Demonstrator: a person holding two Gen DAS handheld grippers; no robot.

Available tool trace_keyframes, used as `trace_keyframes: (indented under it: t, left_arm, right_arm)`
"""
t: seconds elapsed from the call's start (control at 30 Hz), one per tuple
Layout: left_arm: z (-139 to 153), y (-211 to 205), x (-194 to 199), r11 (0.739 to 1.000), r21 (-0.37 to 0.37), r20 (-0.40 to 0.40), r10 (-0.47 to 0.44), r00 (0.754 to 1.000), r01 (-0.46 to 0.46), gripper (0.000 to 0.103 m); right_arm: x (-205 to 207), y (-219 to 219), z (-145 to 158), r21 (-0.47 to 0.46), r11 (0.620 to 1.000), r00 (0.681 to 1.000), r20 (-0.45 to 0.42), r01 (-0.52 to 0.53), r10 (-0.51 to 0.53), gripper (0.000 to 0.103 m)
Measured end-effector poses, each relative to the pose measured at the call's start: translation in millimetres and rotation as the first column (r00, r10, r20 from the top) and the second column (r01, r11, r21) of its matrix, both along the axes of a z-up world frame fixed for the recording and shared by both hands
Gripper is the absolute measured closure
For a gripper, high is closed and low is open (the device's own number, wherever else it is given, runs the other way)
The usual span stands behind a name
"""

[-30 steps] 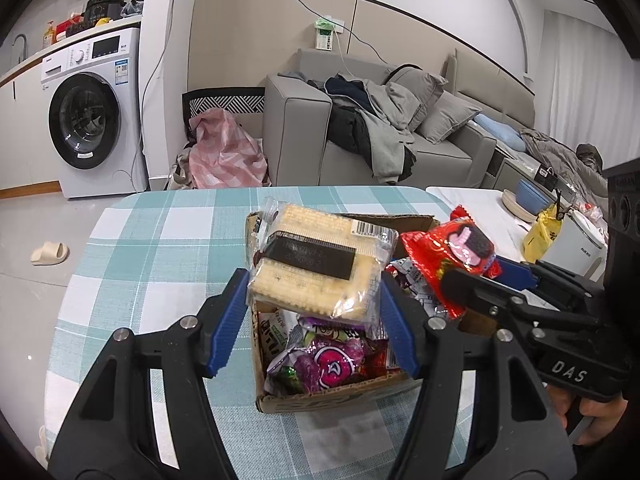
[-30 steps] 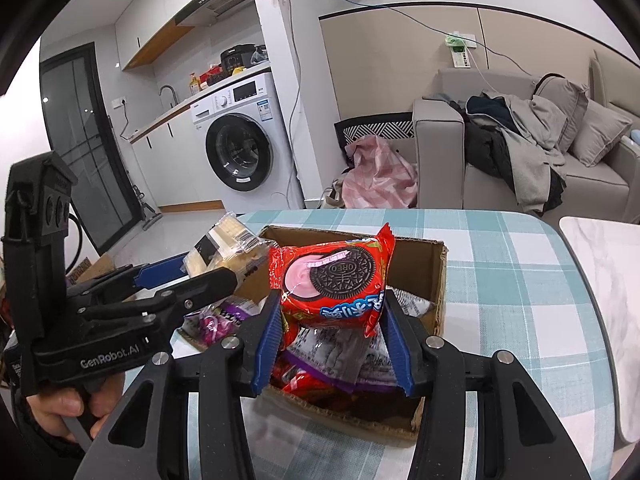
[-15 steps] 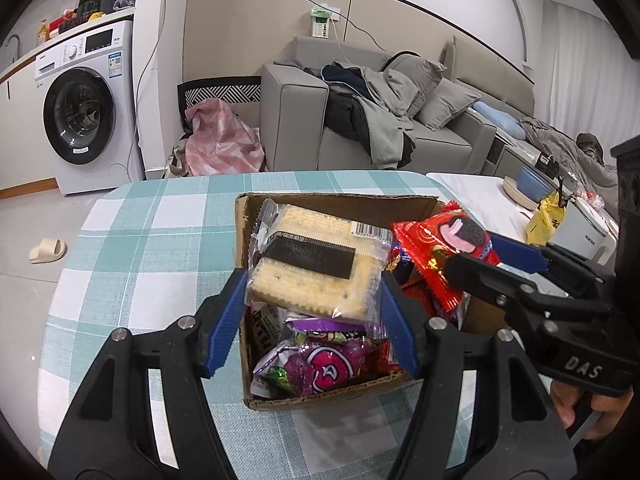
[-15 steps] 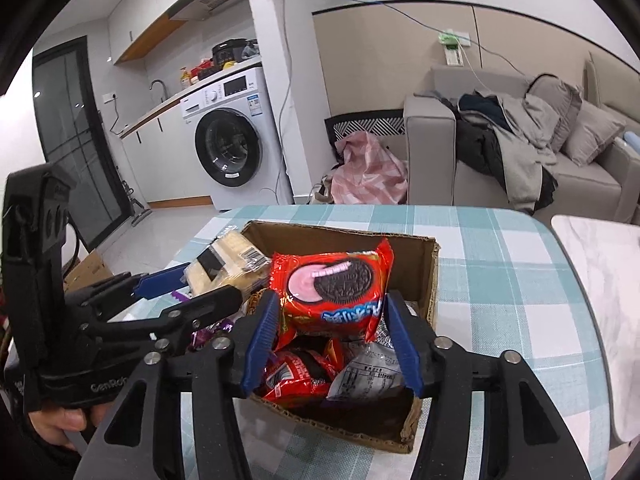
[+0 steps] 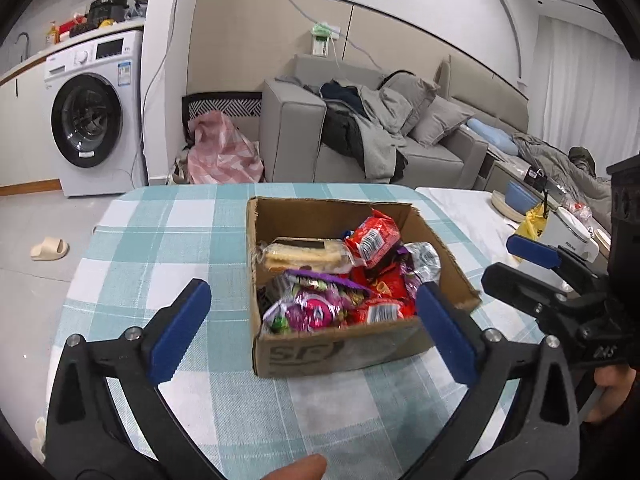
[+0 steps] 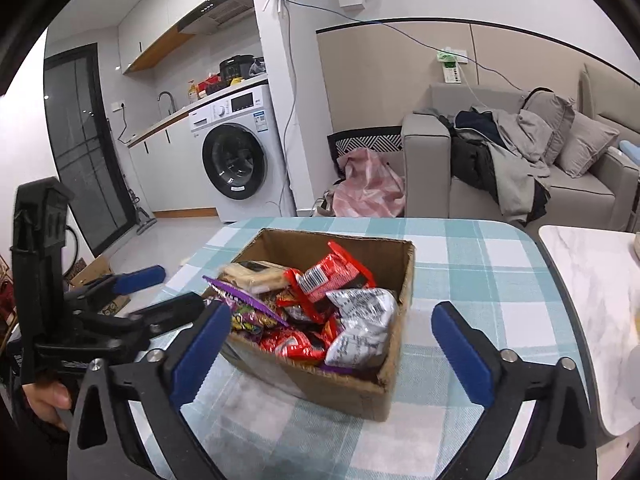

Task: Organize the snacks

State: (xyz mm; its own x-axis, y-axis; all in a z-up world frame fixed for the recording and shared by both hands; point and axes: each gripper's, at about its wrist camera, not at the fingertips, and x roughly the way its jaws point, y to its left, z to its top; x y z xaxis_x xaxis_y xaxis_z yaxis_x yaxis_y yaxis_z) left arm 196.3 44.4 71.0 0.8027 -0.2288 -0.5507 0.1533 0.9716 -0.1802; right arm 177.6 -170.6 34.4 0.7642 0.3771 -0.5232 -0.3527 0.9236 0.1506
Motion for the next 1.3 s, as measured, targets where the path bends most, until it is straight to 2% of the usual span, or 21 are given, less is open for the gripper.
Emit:
trace_keyframes:
  t: [0.23, 0.47, 0.63, 0.73, 1.1, 1.3]
  left_arm:
    - [-3, 2, -38, 0.999, 0.024, 0.009, 0.039, 0.999, -0.040, 0.001]
    - [-26, 2, -66, 0.998, 0.022, 0.009, 0.053, 0.999, -0.053, 0.001]
    - [-42, 2, -84, 0.997, 0.002, 0.062, 0.072, 0.995, -0.073, 0.001]
    - [-51, -1, -95, 0.996, 0.031, 0.104, 0.083, 0.991, -0.087, 0.001]
    - [-66, -11, -102, 0.986, 0.095, 0.189, 0.118, 0.975, -0.137, 0.001]
    - [-66, -12, -102, 0.985, 0.093, 0.197, 0.122, 0.973, -0.142, 0.001]
  right_arm:
    - [-28, -12, -5, 0.040, 0.999, 0.999, 0.036, -0.035, 0.034, 0.000]
    - [-61, -14, -17, 0.032, 0.996, 0.993, 0.091, -0.083, 0.079, 0.000]
    - [-81, -15, -32, 0.010, 0.995, 0.986, 0.139, -0.098, 0.096, 0.000]
    - [-85, -17, -42, 0.019, 0.995, 0.985, 0.141, -0.102, 0.098, 0.000]
    - [-93, -20, -66, 0.023, 0.998, 0.976, 0.213, -0.059, 0.052, 0.000]
    - [-94, -18, -68, 0.008, 0.999, 0.972, 0.232, -0.050, 0.047, 0.000]
